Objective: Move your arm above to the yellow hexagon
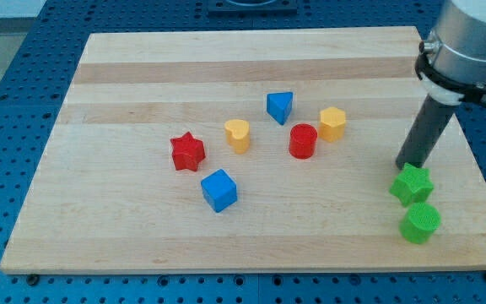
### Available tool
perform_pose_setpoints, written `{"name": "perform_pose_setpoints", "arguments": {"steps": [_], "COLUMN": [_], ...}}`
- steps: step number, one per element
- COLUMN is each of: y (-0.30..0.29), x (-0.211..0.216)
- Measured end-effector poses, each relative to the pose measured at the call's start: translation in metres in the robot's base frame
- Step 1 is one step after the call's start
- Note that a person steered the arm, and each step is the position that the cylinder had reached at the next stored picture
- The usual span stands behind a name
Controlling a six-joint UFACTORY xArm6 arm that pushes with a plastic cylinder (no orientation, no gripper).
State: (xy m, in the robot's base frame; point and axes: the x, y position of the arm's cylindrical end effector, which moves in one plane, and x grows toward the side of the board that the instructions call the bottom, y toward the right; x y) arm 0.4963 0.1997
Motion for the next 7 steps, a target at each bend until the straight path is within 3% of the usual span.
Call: {"name": "perform_pose_setpoints", "arguments": {"steps": [3, 4, 7], "y": [-0.001, -0.002, -0.015], "x": [0.012, -0.029, -0.209]}}
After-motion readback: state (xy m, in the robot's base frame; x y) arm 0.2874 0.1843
